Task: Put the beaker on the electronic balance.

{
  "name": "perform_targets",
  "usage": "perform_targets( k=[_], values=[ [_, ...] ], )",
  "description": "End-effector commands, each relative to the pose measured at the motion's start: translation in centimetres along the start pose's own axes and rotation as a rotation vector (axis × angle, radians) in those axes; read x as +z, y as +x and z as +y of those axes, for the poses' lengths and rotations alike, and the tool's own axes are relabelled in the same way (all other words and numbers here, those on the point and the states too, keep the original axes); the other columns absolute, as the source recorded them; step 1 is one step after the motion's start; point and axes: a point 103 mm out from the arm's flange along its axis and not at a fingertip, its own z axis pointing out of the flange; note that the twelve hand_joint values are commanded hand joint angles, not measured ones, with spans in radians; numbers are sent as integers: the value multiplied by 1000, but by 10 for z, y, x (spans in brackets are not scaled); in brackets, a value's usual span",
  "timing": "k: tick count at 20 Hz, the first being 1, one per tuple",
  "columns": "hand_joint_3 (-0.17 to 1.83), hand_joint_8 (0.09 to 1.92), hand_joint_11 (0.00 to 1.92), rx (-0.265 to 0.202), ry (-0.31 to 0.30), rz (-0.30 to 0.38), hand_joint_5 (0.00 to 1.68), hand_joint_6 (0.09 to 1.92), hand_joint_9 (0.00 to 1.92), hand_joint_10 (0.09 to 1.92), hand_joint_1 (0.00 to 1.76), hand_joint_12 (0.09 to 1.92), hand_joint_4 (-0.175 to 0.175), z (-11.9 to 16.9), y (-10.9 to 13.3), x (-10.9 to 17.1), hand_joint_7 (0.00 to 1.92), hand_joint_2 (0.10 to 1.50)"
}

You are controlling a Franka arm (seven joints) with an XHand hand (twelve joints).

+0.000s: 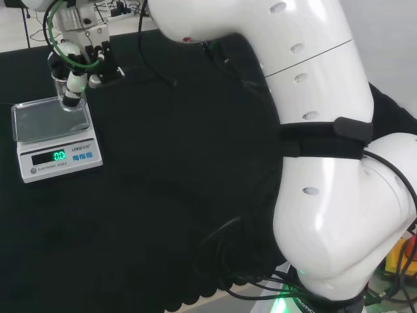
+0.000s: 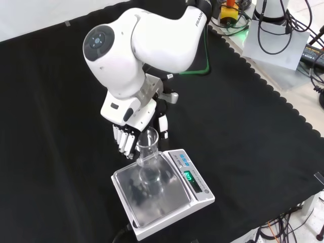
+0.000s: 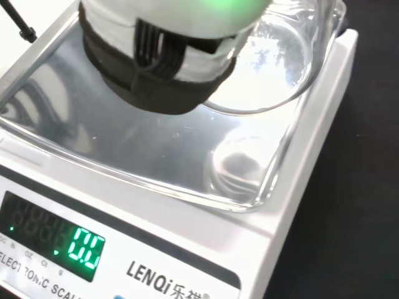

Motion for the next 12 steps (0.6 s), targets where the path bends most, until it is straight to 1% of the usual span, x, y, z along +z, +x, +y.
perform_targets(
  k=[1,12],
  values=[
    [838,1636,983,-31,37,-12,728,1517,992,1397,1354,1130,-94,12,19,16,722,804],
    [842,1636,981,-48,65,-25,730,1517,993,1400,1354,1131,-94,31,29,28,723,802]
  ],
)
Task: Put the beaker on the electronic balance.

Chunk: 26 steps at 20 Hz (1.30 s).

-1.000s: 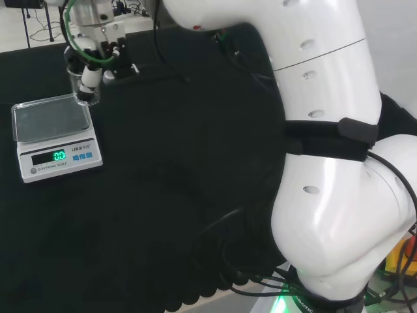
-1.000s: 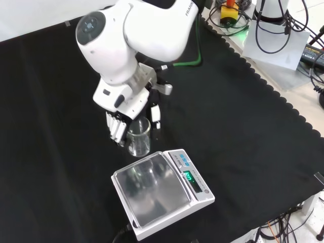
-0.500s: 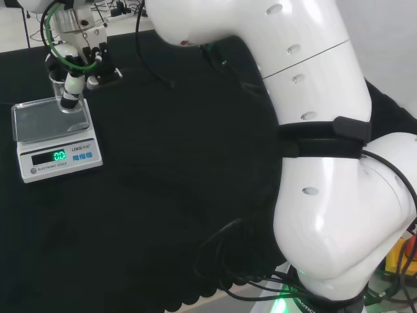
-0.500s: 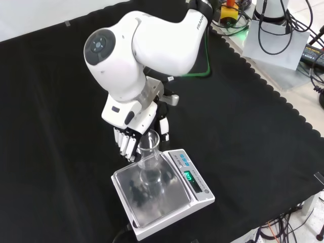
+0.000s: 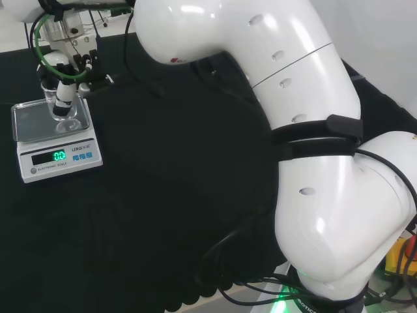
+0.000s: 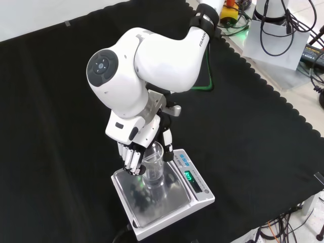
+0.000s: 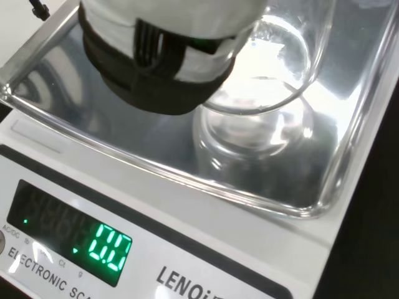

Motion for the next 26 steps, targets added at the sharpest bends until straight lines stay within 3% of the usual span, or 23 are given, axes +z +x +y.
perform_targets(
  k=[1,13,15,17,19,20,22,23,26],
  values=[
    [843,1635,981,-19,35,-11,730,1516,993,1400,1354,1131,-94,10,9,12,723,802],
    [839,1631,978,-15,49,-12,729,1514,995,1401,1354,1136,-93,12,7,18,722,803],
    [761,1582,985,-16,52,-13,746,1488,959,1433,1230,1138,-22,12,7,19,776,866],
    [690,1549,994,-18,57,-8,742,1475,935,1443,1177,1137,6,11,6,21,796,911],
    [623,1562,991,-21,60,-5,764,1447,916,1432,1123,1147,-111,11,6,20,726,933],
    [595,1556,970,-22,60,-6,767,1439,907,1419,1108,1163,-141,11,5,20,703,944],
    [786,1477,901,-23,59,-7,550,1445,867,1349,1151,1198,-99,10,5,19,642,749],
    [880,1381,832,-23,58,-8,418,1389,824,1250,1155,1227,-73,10,5,18,588,652],
    [777,1110,517,-25,46,-8,153,696,603,1006,1011,1362,-14,8,3,14,344,516]
  ],
)
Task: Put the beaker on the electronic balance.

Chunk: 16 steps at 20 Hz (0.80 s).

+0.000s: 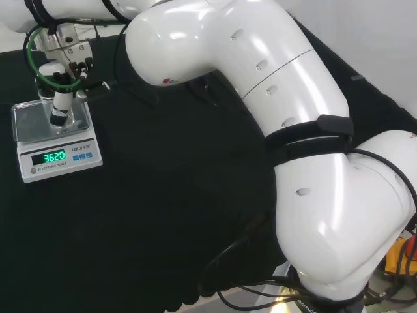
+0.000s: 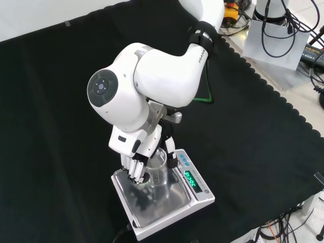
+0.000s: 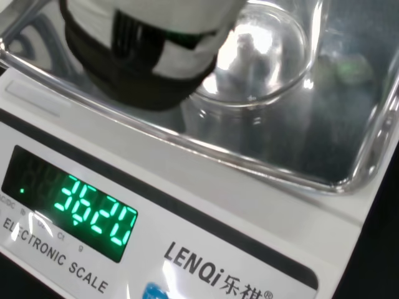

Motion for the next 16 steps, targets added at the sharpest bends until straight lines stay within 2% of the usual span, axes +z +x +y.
perform_targets(
  k=[1,3,4,7,9,16],
  values=[
    [696,1039,403,-5,-24,2,97,480,522,971,952,1413,6,-3,-3,-8,247,512],
    [540,878,159,-8,-41,10,26,146,323,935,852,1520,45,-6,-5,-11,76,524],
    [468,781,83,-9,-47,12,12,87,236,929,821,1535,60,-7,-6,-12,37,538],
    [347,456,8,-7,-71,16,0,87,64,911,772,1487,87,-11,-9,-17,3,565],
    [284,329,1,-5,-76,14,0,87,16,909,757,1448,93,-13,-11,-21,0,589],
    [217,268,0,3,-102,-1,0,87,0,896,746,1422,97,-26,-18,-46,0,616]
  ],
)
